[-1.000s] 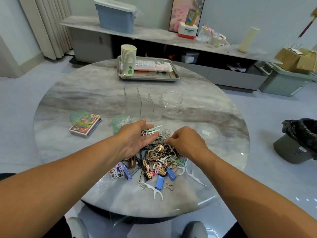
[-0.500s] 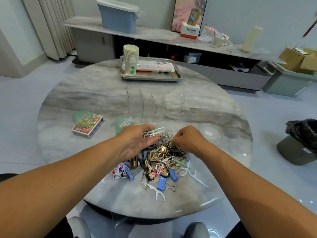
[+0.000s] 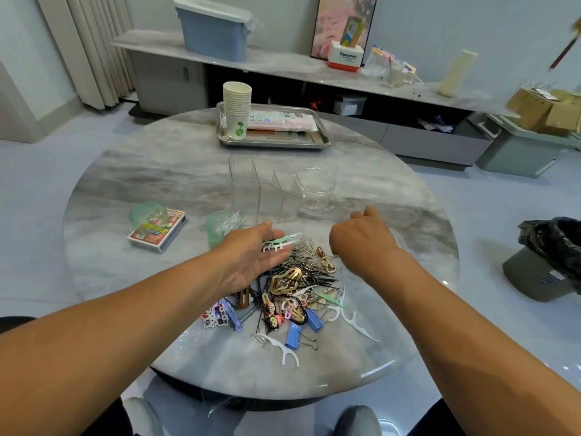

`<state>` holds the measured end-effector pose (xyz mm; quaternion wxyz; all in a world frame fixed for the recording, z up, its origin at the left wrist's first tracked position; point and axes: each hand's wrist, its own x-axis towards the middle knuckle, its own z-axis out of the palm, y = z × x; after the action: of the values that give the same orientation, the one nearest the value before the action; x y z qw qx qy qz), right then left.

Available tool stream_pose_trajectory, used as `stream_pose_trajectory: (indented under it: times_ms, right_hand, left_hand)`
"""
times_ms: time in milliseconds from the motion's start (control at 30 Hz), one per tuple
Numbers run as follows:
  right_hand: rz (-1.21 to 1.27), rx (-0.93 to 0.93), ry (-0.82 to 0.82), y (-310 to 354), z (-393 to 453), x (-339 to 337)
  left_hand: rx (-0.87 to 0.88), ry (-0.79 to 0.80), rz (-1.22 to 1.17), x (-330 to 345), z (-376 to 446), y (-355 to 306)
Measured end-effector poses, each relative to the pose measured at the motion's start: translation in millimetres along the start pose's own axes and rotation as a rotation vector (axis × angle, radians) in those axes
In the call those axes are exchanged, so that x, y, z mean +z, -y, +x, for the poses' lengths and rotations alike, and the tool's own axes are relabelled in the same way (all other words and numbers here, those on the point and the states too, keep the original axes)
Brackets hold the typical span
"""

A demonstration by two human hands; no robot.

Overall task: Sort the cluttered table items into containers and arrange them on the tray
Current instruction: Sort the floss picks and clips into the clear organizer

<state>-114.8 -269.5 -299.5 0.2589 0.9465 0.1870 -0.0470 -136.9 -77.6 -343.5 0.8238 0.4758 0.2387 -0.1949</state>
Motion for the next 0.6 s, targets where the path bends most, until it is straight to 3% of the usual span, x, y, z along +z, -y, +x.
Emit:
stream_pose_trajectory:
  times_ms: [100, 400, 600]
  right_hand:
    - [0.007, 0.002, 0.055, -4, 0, 2]
    - [0.717, 0.022, 0.274, -11, 2, 0]
    - [0.890, 0.085, 0.307, -14, 4, 3]
  left_hand:
    - [-0.002, 0.005, 0.002, 0, -1, 0]
    - [0.008, 0.011, 0.000, 1, -2, 0]
    - [0.019, 0.011, 0.063, -1, -2, 0]
